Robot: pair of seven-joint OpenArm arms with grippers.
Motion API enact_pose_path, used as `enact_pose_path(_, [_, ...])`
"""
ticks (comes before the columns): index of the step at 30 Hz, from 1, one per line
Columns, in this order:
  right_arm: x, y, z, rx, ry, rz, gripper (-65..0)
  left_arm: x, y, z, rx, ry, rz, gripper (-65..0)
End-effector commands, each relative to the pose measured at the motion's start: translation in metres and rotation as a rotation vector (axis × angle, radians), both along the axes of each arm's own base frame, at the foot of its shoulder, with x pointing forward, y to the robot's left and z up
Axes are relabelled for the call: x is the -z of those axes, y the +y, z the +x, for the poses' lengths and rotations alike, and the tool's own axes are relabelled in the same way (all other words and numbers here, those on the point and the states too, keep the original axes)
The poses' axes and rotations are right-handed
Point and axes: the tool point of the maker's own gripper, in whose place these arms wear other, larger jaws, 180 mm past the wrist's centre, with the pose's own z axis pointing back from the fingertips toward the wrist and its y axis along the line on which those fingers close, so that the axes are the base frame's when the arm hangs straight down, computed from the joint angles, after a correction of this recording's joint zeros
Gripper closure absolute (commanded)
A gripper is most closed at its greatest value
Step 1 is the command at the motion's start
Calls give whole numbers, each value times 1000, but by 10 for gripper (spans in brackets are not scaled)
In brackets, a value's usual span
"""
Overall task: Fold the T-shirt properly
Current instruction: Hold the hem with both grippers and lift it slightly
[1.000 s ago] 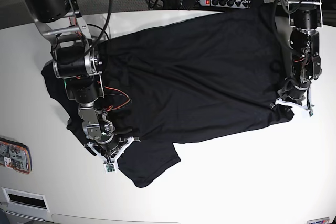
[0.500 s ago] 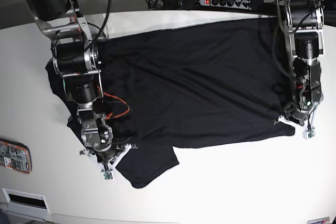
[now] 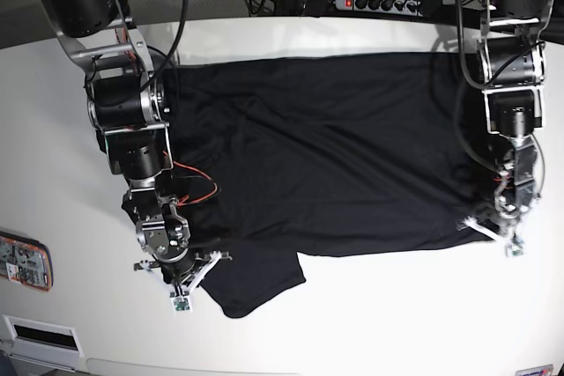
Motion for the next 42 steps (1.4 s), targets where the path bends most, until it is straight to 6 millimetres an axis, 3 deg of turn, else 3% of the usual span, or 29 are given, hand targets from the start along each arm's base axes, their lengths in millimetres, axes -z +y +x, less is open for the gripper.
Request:
enact_pose_path(1, [-30, 1, 20, -2, -83, 10, -165, -6, 0, 4, 20, -17, 14, 0])
enact_pose_path(4, [-28, 2, 18, -20, -73, 16, -384, 8, -19, -1, 55, 12, 3, 0])
enact_pose_path(6, [-13, 7, 10, -50, -31, 31, -488, 17, -23, -8, 58, 28, -4, 0])
enact_pose_path(8, [9, 3, -2, -36, 29, 42, -554, 15, -27, -7, 70, 17, -2, 0])
enact_pose_path(14, [38, -11, -19, 7, 61, 66, -569, 9, -38, -12, 113, -20, 11, 0])
enact_pose_path(18, [43, -20, -23, 73, 86, 123, -566, 11, -38, -14, 112, -16, 11, 0])
enact_pose_path(23, [48, -14, -27, 66, 127, 131, -566, 12, -38, -15, 112, -14, 11, 0])
enact_pose_path(25, [49, 12, -27, 37, 130, 157, -547, 12, -38, -16, 112, -13, 11, 0])
enact_pose_path(27, [48, 23, -27, 24, 130, 168, -496, 12, -38, -16, 112, -13, 11, 0])
enact_pose_path(41, [50, 25, -28, 22, 133, 170, 0, 12, -38, -16, 113, -12, 13, 0])
enact_pose_path(42, [50, 25, -28, 23, 133, 169, 0, 12, -38, -16, 113, -12, 13, 0])
